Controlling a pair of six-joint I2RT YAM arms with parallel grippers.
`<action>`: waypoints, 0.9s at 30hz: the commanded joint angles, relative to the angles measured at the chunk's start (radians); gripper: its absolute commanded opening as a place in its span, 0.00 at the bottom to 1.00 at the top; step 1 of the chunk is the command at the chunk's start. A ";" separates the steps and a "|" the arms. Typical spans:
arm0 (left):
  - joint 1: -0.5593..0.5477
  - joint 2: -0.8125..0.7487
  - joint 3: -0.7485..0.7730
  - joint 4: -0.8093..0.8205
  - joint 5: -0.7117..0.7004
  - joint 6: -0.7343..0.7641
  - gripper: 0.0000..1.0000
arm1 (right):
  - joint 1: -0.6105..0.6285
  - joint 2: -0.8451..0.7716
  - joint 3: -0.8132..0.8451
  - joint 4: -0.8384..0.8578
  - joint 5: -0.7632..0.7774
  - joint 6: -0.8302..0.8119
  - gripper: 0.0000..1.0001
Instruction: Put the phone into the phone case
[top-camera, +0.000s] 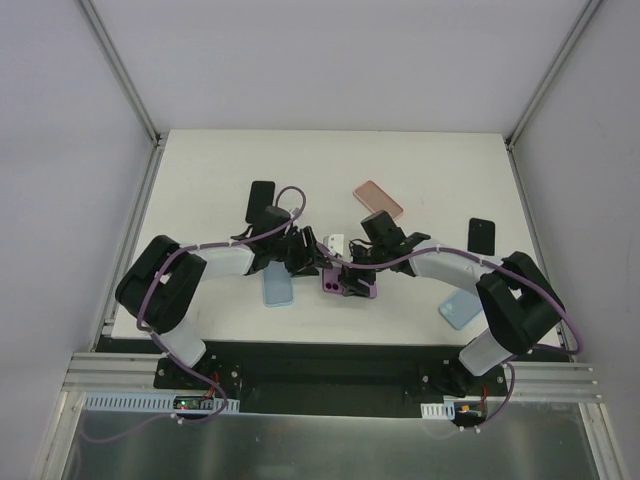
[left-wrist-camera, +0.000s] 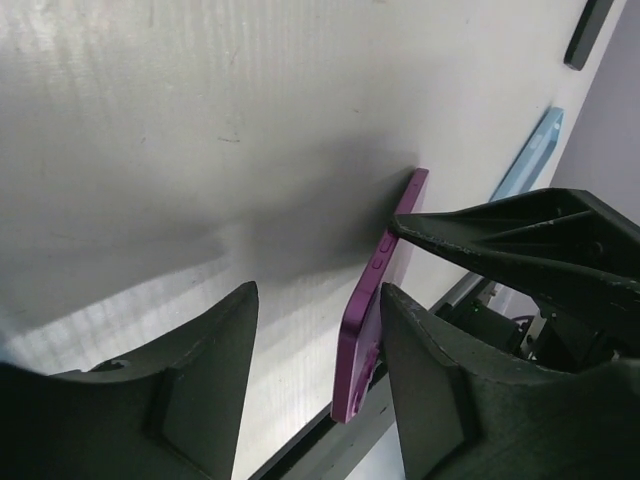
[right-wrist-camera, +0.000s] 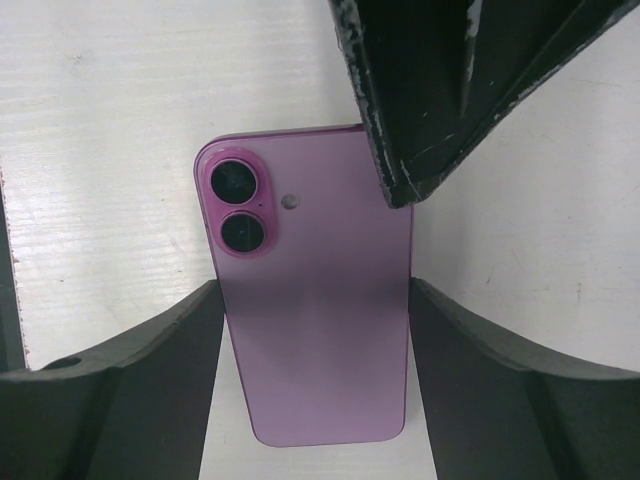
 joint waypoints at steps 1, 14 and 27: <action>-0.015 0.016 0.023 0.118 0.057 -0.027 0.47 | -0.008 -0.049 0.011 0.050 -0.064 0.006 0.58; -0.027 -0.006 0.027 0.131 0.163 -0.067 0.00 | -0.008 -0.132 -0.025 0.113 0.013 0.089 0.63; -0.027 -0.102 0.124 -0.065 0.156 -0.060 0.00 | 0.033 -0.388 -0.045 0.012 0.145 0.142 0.78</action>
